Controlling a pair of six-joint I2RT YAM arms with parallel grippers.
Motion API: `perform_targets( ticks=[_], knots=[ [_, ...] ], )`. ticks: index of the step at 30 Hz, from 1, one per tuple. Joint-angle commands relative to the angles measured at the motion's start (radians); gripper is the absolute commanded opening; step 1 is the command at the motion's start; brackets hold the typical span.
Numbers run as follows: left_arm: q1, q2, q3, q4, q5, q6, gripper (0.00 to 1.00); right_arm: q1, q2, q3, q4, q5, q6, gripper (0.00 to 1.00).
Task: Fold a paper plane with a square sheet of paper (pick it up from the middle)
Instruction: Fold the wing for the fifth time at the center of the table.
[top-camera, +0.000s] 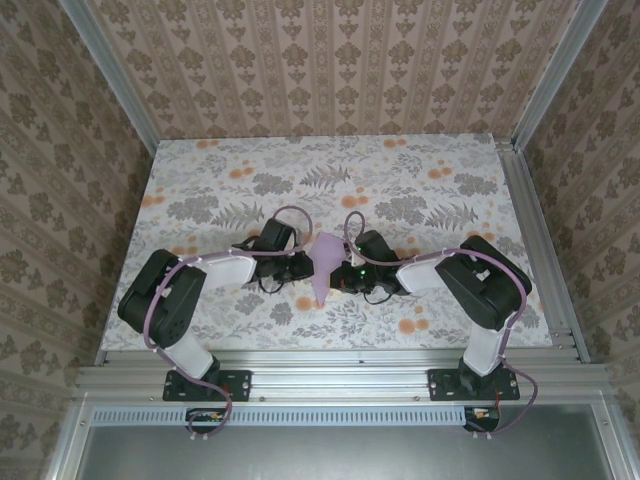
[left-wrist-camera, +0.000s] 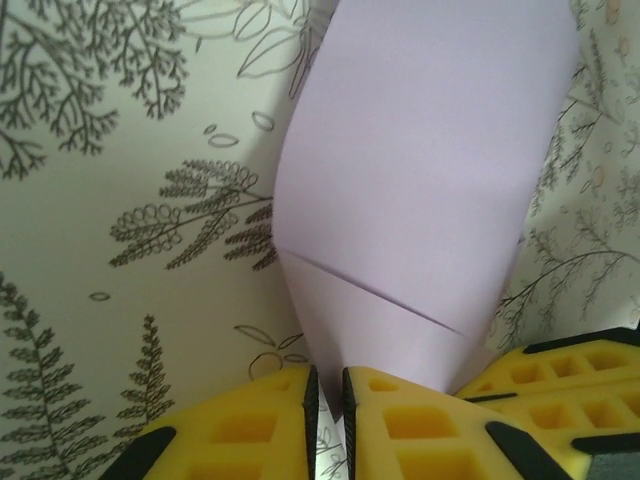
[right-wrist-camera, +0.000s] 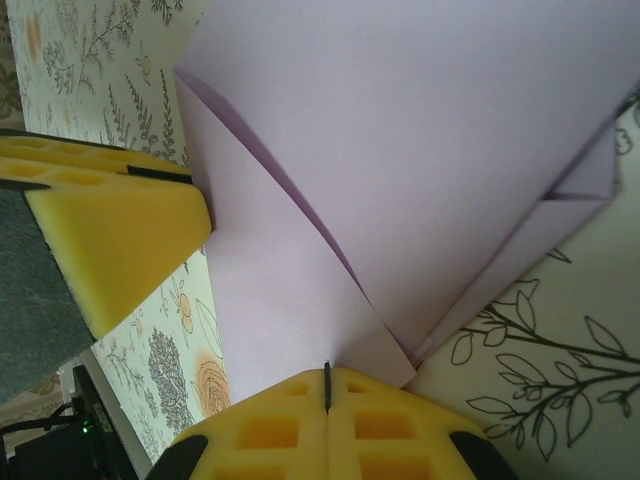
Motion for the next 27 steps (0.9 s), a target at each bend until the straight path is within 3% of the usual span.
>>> perform_targets(
  ticks=[1, 6, 27],
  knots=[
    [-0.008, 0.007, 0.031, -0.009, 0.006, 0.019, 0.14, -0.007, 0.039, 0.002, -0.028, 0.014, 0.005, 0.0],
    [-0.007, 0.002, 0.039, -0.039, 0.001, 0.037, 0.05, -0.008, 0.026, 0.001, -0.028, 0.017, 0.006, 0.0],
    [-0.049, 0.024, 0.132, -0.213, -0.079, 0.15, 0.04, -0.004, -0.069, 0.019, -0.093, 0.074, -0.016, 0.05]
  ],
)
